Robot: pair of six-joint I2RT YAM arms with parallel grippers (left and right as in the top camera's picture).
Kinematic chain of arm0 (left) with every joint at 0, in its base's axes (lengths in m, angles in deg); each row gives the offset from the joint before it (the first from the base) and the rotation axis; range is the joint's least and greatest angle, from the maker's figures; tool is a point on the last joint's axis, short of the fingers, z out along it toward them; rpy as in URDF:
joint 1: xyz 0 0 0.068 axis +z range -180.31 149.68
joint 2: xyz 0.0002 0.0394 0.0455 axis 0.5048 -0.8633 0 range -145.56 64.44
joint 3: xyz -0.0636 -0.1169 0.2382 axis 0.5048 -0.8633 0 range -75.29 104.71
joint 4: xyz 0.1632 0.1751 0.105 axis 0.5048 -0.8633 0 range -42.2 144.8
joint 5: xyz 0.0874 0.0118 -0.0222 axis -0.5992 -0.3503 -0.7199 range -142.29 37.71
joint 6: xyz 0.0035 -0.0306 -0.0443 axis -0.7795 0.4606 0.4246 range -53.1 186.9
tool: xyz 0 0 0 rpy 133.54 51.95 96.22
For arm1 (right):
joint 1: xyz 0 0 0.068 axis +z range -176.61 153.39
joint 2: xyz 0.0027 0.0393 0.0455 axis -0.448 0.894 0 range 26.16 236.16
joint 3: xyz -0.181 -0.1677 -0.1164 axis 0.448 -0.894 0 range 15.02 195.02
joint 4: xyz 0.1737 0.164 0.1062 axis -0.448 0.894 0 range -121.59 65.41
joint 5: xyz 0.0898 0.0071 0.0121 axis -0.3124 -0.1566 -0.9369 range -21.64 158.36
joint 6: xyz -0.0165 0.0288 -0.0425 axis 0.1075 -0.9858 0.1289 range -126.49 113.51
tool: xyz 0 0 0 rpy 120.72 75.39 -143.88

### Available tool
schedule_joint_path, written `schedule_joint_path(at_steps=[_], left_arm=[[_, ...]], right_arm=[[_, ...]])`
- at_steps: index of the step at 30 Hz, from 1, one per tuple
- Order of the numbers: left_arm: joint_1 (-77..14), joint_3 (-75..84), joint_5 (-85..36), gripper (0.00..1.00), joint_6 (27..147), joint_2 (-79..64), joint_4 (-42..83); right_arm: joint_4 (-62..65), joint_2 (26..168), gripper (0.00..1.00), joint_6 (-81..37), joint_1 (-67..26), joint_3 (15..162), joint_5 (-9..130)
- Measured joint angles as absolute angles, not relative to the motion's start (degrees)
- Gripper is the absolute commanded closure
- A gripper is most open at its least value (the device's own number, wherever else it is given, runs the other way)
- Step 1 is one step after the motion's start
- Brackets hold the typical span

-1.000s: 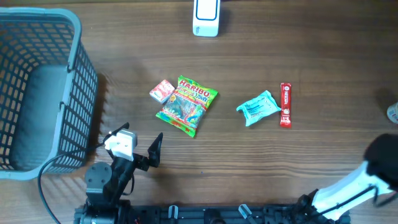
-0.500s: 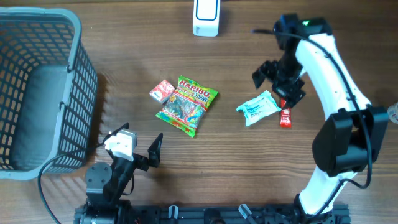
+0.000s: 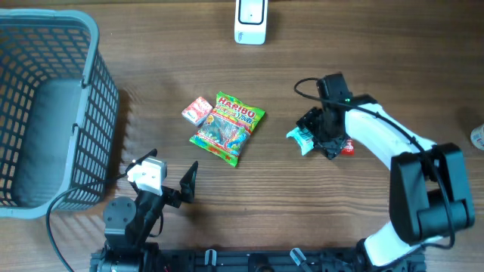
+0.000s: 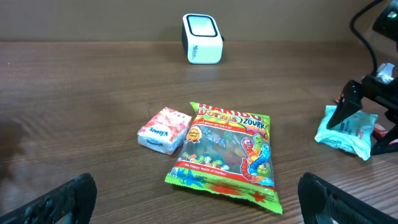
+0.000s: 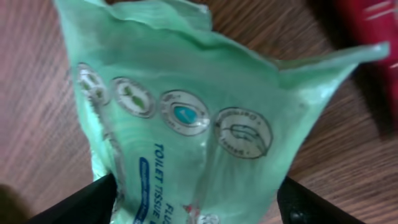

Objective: Scan the item barcode
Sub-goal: 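Grasp the white-blue tissue packet with the right gripper, then raise the packet with the right gripper up to the scanner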

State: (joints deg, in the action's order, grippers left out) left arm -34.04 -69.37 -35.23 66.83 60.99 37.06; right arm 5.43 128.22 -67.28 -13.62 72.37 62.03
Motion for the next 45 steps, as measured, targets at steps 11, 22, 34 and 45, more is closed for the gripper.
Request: schedule_joint_path(at_steps=[11, 22, 34, 45], left_arm=[[-34.0, -69.4, -35.2, 0.0, 66.8, 61.0, 37.1], [-34.0, -69.4, -35.2, 0.0, 66.8, 61.0, 37.1], [-34.0, -69.4, -35.2, 0.0, 66.8, 61.0, 37.0], [-34.0, -69.4, -35.2, 0.0, 66.8, 61.0, 37.1]], right_arm=[[17.1, 123.1, 0.77, -67.1, -13.5, 74.0, 67.6], [43.0, 112.3, 0.96, -57.4, -14.4, 80.7, 26.6], [8.2, 114.3, 0.96, -119.5, -15.9, 81.0, 12.2], [4.1, 137.8, 0.96, -123.1, -25.0, 81.0, -10.9]])
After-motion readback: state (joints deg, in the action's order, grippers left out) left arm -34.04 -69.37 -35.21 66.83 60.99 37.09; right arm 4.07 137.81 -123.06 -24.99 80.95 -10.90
